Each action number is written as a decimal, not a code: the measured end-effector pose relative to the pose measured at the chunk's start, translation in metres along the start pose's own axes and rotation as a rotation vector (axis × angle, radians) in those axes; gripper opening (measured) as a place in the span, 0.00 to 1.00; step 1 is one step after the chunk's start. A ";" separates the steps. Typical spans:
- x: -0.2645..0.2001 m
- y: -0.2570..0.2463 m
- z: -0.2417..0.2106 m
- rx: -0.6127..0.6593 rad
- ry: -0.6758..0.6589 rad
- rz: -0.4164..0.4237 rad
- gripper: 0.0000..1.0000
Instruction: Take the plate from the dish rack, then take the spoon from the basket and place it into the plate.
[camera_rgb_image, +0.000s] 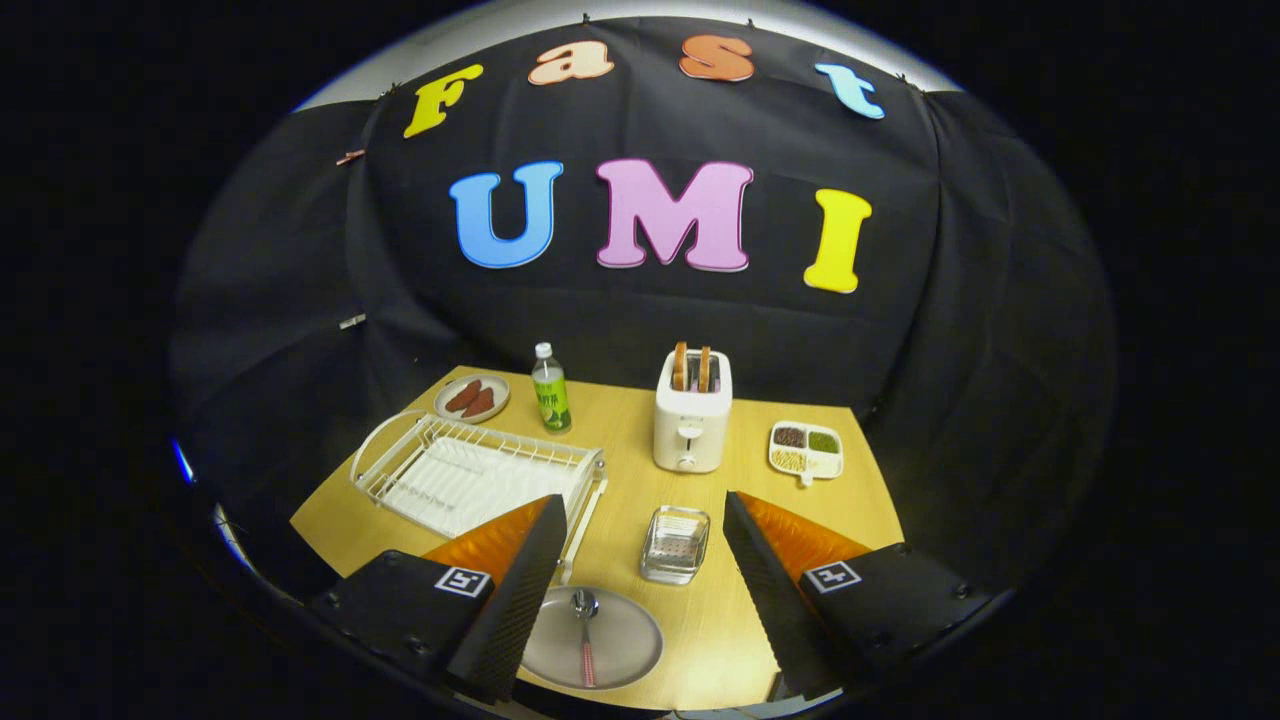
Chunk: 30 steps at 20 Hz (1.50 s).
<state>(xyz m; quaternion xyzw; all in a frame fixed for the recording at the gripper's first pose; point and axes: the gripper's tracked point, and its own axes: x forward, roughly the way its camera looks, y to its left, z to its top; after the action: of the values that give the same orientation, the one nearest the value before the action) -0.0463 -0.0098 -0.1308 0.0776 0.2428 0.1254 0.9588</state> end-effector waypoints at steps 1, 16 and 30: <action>-0.005 -0.003 0.015 -0.011 -0.034 -0.013 0.98; -0.069 -0.006 0.159 -0.026 -0.413 -0.073 0.98; -0.064 -0.009 0.162 -0.020 -0.403 -0.020 0.98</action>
<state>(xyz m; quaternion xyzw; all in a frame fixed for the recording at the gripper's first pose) -0.0203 -0.0505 0.0370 0.0889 0.0454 0.1002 0.9899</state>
